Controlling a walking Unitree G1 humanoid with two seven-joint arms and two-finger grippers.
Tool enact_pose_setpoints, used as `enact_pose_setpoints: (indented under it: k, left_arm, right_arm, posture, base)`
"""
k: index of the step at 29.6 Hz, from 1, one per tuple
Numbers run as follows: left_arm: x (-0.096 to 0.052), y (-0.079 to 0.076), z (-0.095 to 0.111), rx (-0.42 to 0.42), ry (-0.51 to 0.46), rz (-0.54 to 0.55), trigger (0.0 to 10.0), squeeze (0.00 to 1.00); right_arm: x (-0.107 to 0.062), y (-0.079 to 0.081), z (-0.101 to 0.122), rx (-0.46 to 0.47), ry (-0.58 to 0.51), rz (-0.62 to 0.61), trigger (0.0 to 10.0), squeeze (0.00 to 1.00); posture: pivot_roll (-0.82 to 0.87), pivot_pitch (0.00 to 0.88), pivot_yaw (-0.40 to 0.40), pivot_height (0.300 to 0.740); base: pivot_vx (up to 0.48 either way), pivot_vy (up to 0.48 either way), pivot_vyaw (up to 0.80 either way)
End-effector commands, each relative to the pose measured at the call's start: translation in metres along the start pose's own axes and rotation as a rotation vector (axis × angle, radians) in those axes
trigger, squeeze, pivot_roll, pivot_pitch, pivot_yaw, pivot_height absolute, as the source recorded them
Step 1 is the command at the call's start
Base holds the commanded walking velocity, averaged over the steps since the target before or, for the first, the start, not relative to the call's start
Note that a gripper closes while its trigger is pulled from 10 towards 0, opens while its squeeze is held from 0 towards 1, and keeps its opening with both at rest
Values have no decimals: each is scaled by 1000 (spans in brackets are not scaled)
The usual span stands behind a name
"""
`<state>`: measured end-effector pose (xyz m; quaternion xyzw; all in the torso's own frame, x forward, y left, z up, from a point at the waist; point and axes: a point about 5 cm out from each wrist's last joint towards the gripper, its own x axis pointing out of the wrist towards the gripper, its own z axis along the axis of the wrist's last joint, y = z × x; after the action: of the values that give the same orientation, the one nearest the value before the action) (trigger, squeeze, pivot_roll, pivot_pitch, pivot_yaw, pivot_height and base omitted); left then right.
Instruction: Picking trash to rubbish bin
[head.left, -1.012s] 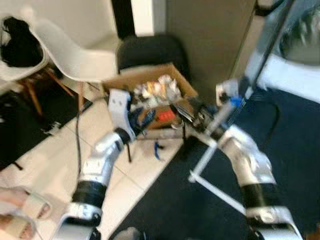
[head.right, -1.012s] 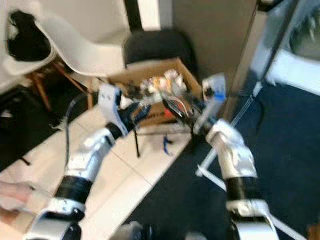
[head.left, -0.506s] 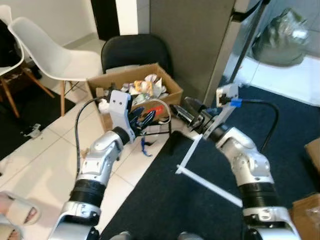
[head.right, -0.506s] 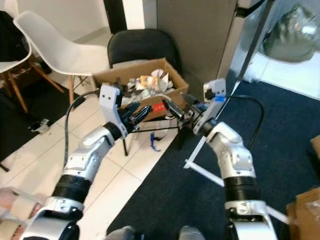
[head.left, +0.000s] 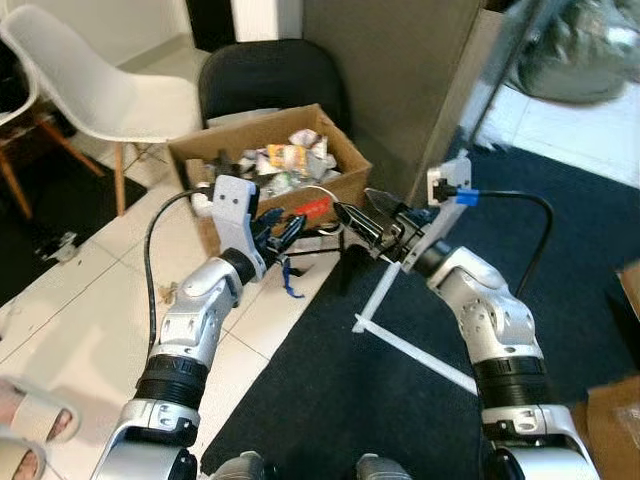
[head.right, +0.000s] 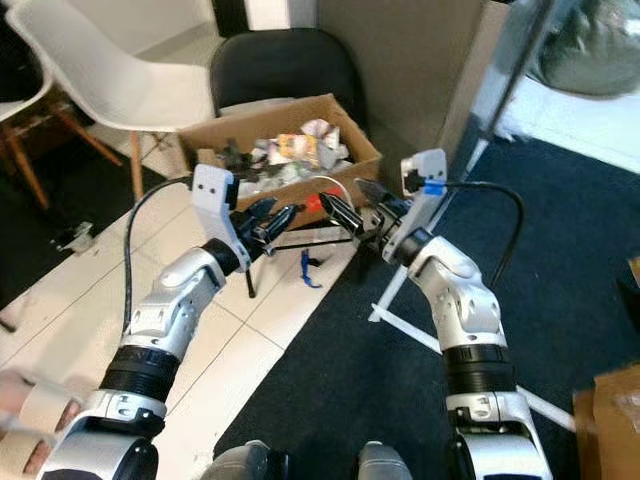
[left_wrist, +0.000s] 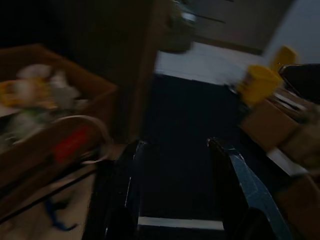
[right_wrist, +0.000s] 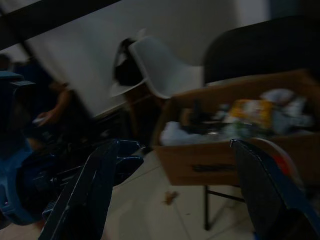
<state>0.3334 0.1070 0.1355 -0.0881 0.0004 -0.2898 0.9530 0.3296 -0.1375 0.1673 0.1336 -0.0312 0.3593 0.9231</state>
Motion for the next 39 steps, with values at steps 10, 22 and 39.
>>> enact_pose_setpoints:
  k: [10, 22, 39]
  left_arm:
    - [1, 0, -1, 4, 6, 1, 10000, 0]
    - [2, 0, -1, 5, 9, -2, 10000, 0]
    - [2, 0, -2, 1, 9, -2, 10000, 0]
  right_arm:
    - [-1, -1, -4, 8, 35, -3, 10000, 0]
    - [-1, -1, -5, 8, 45, 1, 10000, 0]
    - [-1, -1, -5, 11, 45, 5, 10000, 0]
  posture:
    - [-81, 0, 22, 740]
    - [-82, 0, 21, 740]
    - [-83, 0, 23, 740]
  base:
    - [0, 0, -800]
    - [0, 0, -800]
    - [0, 0, -800]
